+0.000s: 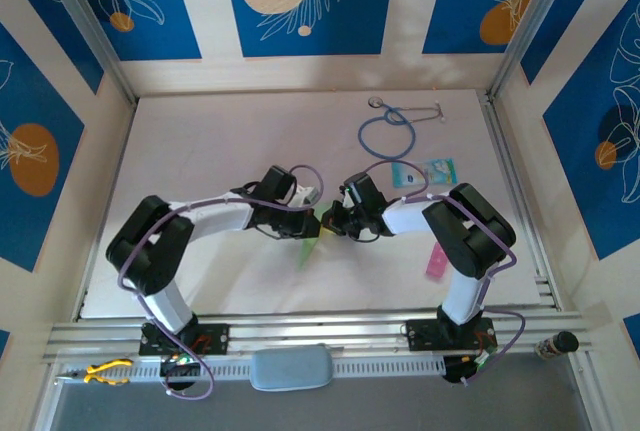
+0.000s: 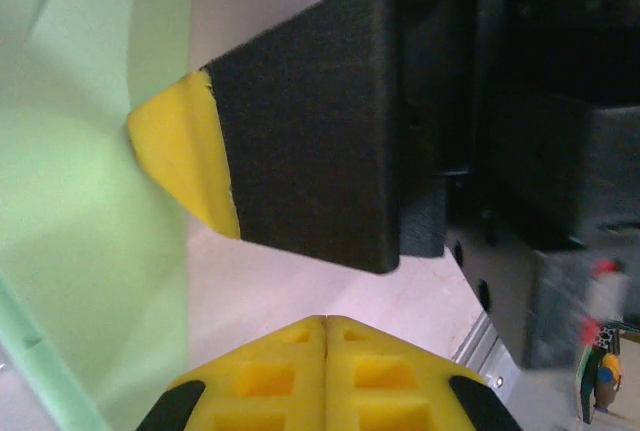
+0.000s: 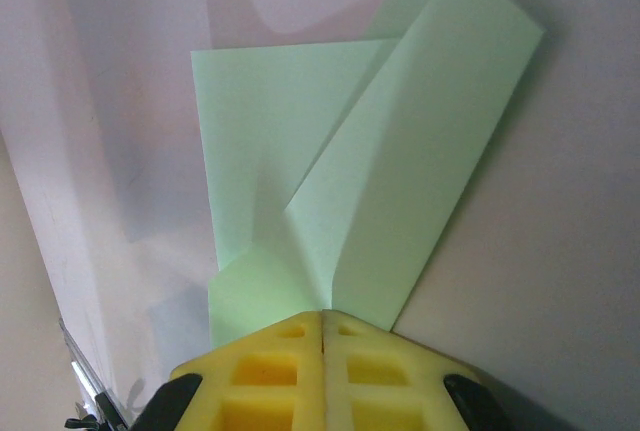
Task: Fold a paper plane with a square sheet of paper (pick it up from the middle)
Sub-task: Fold the wing for the fifth time at the center of the table.
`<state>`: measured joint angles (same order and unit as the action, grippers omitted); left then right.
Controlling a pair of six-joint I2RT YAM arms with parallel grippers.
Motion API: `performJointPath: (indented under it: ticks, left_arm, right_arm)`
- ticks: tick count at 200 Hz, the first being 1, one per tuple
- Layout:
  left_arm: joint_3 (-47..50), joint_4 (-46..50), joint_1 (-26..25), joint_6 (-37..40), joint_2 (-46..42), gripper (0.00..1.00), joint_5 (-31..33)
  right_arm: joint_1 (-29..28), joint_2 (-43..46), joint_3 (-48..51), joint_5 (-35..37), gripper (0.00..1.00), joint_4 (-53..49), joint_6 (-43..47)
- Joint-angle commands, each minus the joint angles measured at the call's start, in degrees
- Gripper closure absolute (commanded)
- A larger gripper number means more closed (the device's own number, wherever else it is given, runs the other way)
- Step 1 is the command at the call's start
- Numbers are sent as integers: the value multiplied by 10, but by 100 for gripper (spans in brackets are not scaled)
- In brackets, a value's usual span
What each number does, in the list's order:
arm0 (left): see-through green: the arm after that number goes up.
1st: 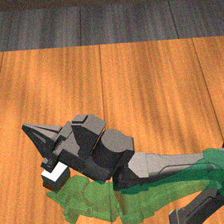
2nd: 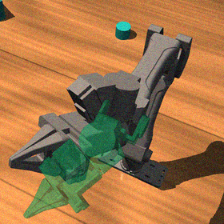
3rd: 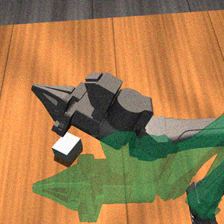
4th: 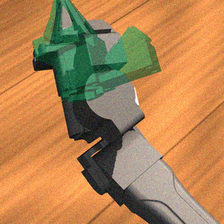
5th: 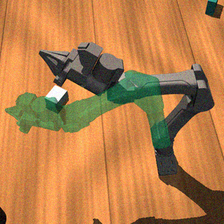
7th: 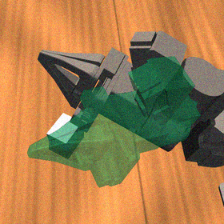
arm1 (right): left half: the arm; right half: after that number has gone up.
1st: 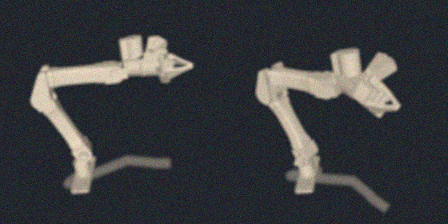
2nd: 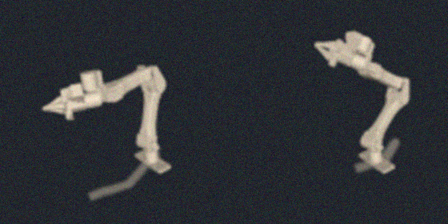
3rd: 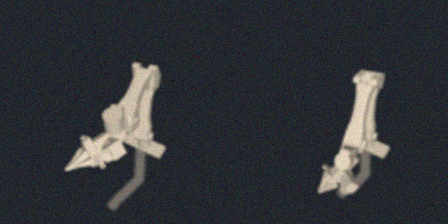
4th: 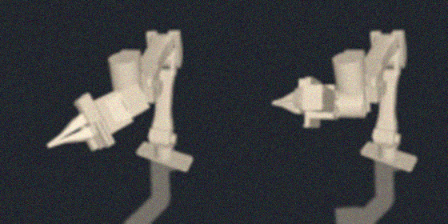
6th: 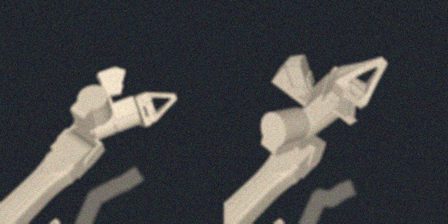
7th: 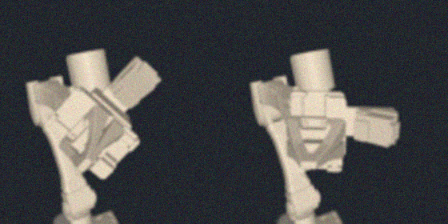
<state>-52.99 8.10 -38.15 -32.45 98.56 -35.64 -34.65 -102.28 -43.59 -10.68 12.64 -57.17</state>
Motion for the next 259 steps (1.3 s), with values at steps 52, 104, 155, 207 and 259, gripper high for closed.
performJointPath:
  ticks: [52, 104, 155, 207, 259]
  left_arm:
    - [-35, 33, -17, -2, 55, 96, 58]
    - [3, 31, -16, -3, 67, 97, 98]
    - [66, -3, -16, -19, 26, 95, 76]
    - [71, 12, -16, -8, -47, 88, 53]
    - [100, 6, -17, 2, -46, 88, 31]
  right_arm:
    - [0, -21, 6, 29, 100, -42, -9]
    - [1, -24, 7, 32, 100, -47, -8]
    - [2, -33, 6, 34, 100, -51, -7]
    - [2, -33, 5, 35, 100, -54, -6]
    - [0, -33, 3, 33, 100, -56, -6]
